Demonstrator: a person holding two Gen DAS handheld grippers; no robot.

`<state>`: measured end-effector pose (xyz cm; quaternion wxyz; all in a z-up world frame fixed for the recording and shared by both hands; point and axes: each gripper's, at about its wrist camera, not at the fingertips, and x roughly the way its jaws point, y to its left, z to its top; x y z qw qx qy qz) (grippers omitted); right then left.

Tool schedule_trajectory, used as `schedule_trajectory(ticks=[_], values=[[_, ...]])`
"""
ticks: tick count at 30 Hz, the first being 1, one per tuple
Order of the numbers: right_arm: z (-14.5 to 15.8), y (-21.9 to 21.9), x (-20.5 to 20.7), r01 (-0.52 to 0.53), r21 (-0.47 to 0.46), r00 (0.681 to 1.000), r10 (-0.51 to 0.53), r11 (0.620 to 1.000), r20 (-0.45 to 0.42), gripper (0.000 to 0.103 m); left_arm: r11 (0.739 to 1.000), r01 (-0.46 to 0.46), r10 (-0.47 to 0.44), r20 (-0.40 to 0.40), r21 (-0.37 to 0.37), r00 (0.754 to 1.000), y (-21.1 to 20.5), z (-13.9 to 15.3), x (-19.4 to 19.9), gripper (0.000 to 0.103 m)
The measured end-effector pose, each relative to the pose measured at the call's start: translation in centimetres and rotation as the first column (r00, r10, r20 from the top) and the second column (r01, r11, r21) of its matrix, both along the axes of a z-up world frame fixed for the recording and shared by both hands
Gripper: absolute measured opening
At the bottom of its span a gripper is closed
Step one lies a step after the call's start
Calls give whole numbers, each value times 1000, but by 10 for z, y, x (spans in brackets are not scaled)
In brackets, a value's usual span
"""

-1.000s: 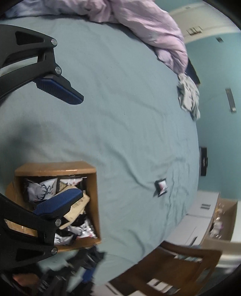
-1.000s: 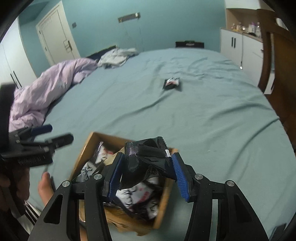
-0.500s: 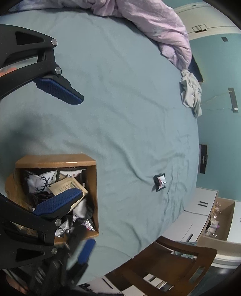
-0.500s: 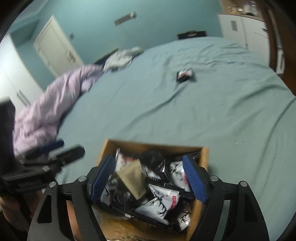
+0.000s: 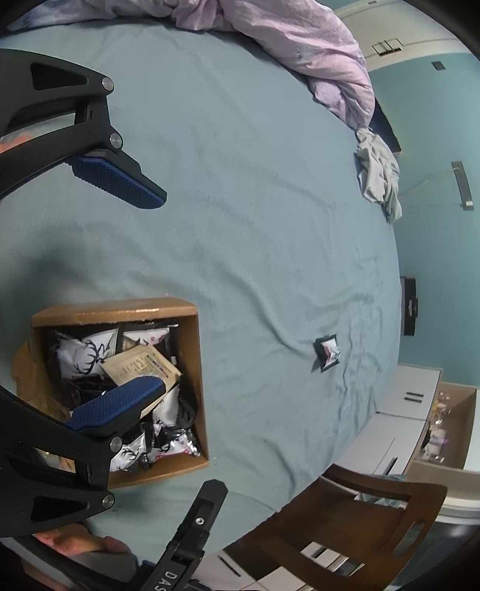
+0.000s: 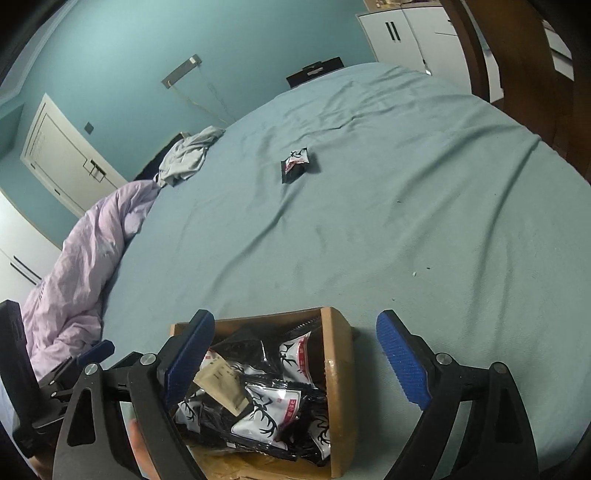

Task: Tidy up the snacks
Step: 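Grasp the last white-black packet with the right tool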

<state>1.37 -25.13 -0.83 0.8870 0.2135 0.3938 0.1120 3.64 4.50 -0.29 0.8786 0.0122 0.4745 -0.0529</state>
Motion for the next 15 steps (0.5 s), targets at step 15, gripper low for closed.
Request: schedule_trajectory(ticks=[15], values=[[62, 16, 125, -145, -117, 973, 120, 983, -199, 89, 996, 81, -82, -53, -24, 995, -15, -1, 2, 94]])
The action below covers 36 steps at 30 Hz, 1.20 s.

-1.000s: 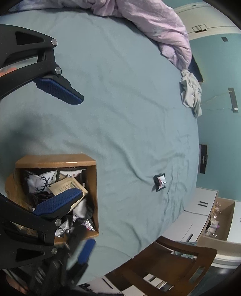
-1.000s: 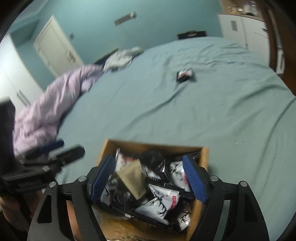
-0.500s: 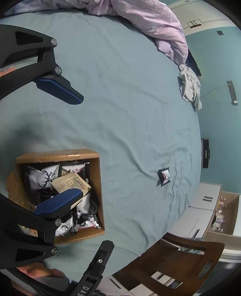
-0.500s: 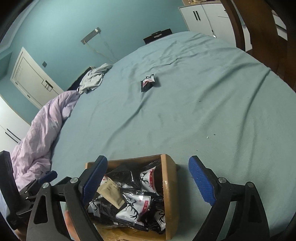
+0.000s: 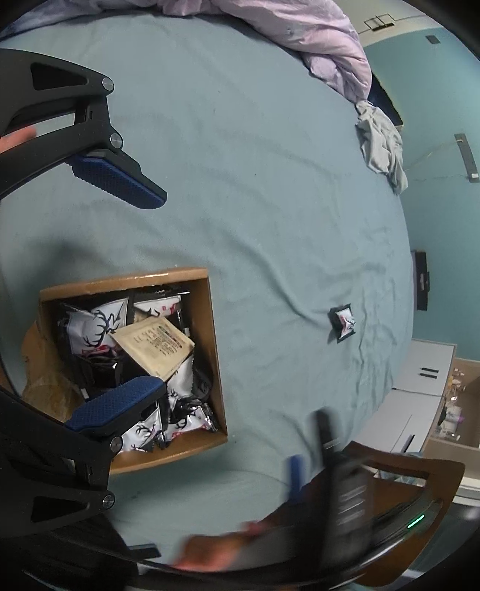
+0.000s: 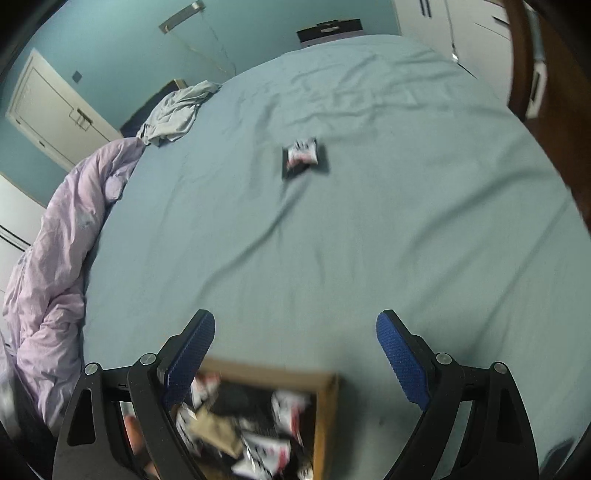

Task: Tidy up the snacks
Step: 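Grasp the last white-black packet with the right tool, then lower the white-black packet into the box and open the right tool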

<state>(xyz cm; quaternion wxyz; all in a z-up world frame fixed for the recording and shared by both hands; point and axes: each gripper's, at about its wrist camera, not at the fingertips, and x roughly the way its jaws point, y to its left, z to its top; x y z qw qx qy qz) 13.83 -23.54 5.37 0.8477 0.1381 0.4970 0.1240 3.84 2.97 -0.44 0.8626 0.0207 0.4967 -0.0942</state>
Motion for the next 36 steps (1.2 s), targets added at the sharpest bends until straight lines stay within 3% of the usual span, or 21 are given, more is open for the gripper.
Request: schedule_trajectory(ticks=[5, 11, 14, 16, 19, 20, 21, 23, 26, 29, 36], values=[[13, 19, 84, -8, 6, 997, 9, 1000, -76, 89, 999, -4, 4, -14, -53, 1000, 1, 0, 8, 94], [-19, 47, 180, 47, -85, 987, -59, 995, -149, 89, 995, -18, 13, -48, -100, 999, 4, -5, 20, 94], [-40, 64, 218, 60, -209, 987, -90, 976, -135, 89, 995, -32, 28, -37, -95, 999, 7, -4, 23, 94], [-57, 75, 232, 48, -284, 986, -92, 958, -142, 89, 994, -35, 32, -37, -105, 999, 8, -4, 25, 94], [-78, 87, 247, 43, -318, 982, -98, 947, -160, 86, 992, -38, 31, -54, -124, 998, 9, -7, 30, 94], [-82, 91, 249, 44, -327, 984, -97, 944, -148, 78, 991, -40, 33, -52, -127, 998, 10, -7, 31, 94], [-86, 98, 250, 27, -344, 988, -78, 939, -136, 58, 991, -40, 34, -49, -125, 998, 11, -7, 33, 94], [-94, 107, 248, -22, -364, 989, -34, 931, -147, 34, 994, -43, 39, -40, -104, 998, 11, -8, 34, 94], [-89, 116, 228, -36, -390, 994, -8, 920, -111, 25, 992, -54, 50, -41, -110, 998, 13, -7, 38, 94], [-66, 117, 192, -46, -397, 998, 26, 917, -56, 24, 991, -74, 72, -26, -115, 997, 19, -5, 35, 94], [0, 93, 77, -118, -268, 993, 116, 956, -22, 24, 992, -112, 114, 32, -54, 993, 27, 1, 22, 94]])
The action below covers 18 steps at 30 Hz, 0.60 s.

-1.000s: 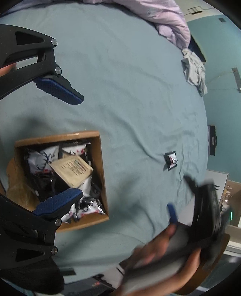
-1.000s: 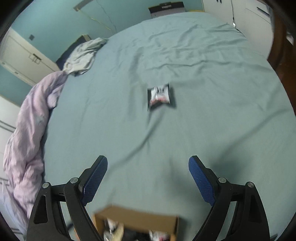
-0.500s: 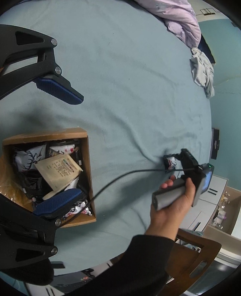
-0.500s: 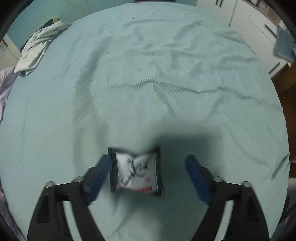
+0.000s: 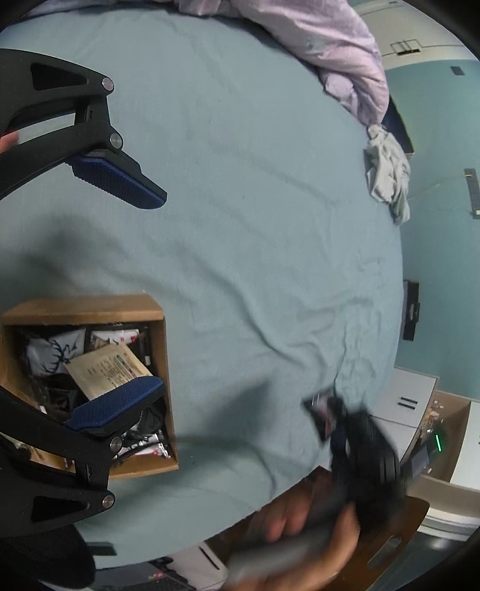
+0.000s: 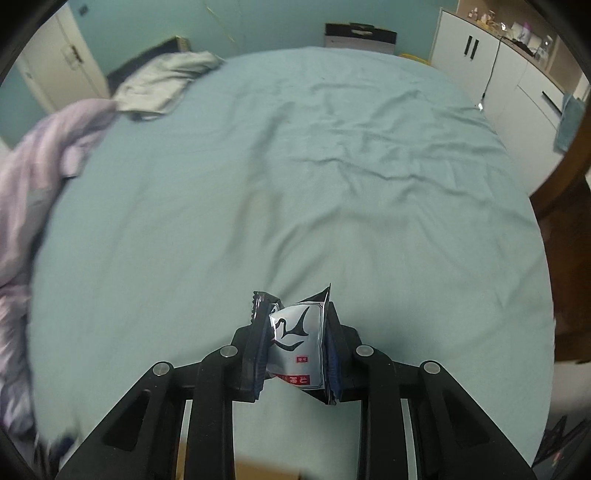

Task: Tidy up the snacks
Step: 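Lower the white-black packet into the box and open the right tool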

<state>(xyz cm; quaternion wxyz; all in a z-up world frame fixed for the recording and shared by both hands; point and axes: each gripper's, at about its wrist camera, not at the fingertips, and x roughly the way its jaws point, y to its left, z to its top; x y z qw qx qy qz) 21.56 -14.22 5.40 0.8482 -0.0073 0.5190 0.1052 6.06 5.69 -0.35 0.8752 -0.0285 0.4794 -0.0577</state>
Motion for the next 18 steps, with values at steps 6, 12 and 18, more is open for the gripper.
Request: schedule_trajectory(ticks=[6, 12, 18], values=[[35, -4, -121, -86, 84, 996, 83, 993, 37, 24, 997, 77, -78, 39, 32, 996, -6, 4, -24, 94], [11, -1, -181, -127, 145, 992, 125, 981, 19, 25, 994, 38, -49, 101, 106, 994, 8, 12, -52, 94], [-37, 19, -179, -55, 254, 994, 76, 966, -75, 25, 991, -13, -4, 126, 137, 992, 22, 15, -58, 94]])
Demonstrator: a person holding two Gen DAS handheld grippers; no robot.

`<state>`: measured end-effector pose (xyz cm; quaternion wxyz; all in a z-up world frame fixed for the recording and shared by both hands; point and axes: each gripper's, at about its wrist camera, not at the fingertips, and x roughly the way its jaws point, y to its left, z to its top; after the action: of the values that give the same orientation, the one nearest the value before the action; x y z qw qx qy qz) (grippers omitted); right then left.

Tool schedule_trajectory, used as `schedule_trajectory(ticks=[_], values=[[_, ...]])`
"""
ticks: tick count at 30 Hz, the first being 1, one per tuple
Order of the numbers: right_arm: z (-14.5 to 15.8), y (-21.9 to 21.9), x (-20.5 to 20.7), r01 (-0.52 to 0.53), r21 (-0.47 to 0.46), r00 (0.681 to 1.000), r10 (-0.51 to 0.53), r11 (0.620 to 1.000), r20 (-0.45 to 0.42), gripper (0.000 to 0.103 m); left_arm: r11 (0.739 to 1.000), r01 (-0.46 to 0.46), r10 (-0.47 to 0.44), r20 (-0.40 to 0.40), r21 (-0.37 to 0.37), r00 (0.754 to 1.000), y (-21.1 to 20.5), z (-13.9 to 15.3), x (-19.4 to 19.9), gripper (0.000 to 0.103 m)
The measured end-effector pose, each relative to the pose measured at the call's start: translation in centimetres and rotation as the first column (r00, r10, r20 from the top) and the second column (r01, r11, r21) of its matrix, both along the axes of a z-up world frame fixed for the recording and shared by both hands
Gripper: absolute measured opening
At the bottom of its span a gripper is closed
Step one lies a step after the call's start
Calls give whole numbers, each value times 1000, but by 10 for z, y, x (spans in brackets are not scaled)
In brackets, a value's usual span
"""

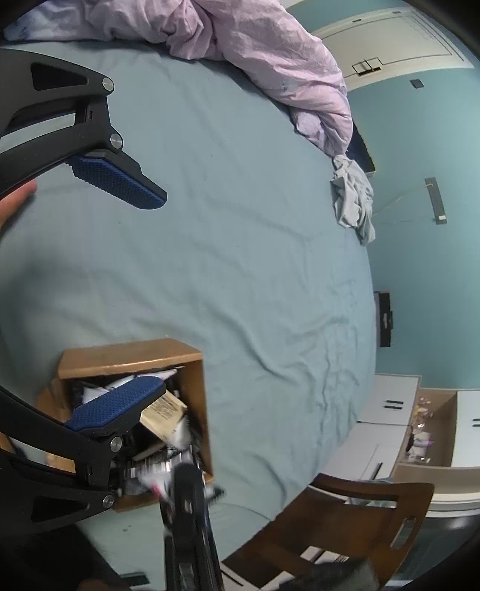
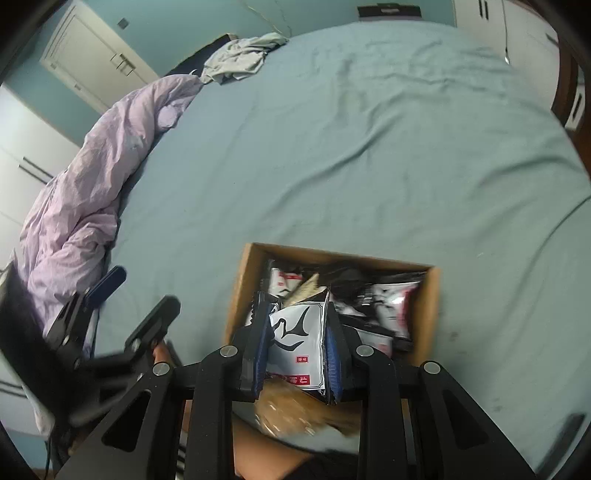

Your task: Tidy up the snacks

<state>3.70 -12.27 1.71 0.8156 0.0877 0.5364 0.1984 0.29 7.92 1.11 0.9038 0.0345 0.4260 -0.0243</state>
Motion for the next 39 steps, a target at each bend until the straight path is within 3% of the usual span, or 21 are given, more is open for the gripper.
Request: schedule_trajectory(ticks=[3, 7, 9, 12, 16, 19, 22, 25, 29, 32, 39], values=[[-7, 4, 29, 25, 9, 1000, -25, 1000, -14, 26, 999, 26, -26, -13, 19, 1000, -6, -3, -4, 94], [-17, 9, 39, 64, 71, 997, -60, 995, -54, 29, 995, 78, -77, -17, 60, 997, -20, -5, -8, 94], [-24, 6, 40, 88, 67, 993, -81, 994, -90, 51, 993, 89, -87, -33, 73, 996, -25, -8, -7, 94], [-20, -10, 29, 96, 66, 992, -90, 993, -92, 70, 993, 106, -102, -78, 56, 992, -30, -13, -5, 95], [2, -37, 3, 95, 48, 995, -96, 994, 40, 70, 995, 102, -100, -119, 10, 988, -33, -14, -7, 96], [12, -53, -19, 81, -95, 987, -66, 992, 150, 70, 996, 92, -92, -127, 2, 988, -33, -13, -9, 96], [16, -64, -38, 90, -258, 973, -30, 962, 228, 70, 993, 109, -104, -91, 45, 990, -42, -7, -17, 98], [13, -73, -55, 153, -285, 949, -61, 946, 308, 70, 989, 133, -128, -81, 62, 988, -50, -5, -15, 99], [-9, -85, -53, 165, -196, 956, -107, 967, 273, 70, 987, 139, -132, -97, 77, 987, -58, -11, -8, 99], [-12, -81, -50, 189, -254, 949, -111, 948, 295, 70, 984, 144, -133, -106, 101, 985, -62, -14, -4, 99], [-13, -69, -50, 136, -302, 955, -43, 943, 294, 70, 985, 135, -123, -115, 108, 986, -62, -16, -4, 99]])
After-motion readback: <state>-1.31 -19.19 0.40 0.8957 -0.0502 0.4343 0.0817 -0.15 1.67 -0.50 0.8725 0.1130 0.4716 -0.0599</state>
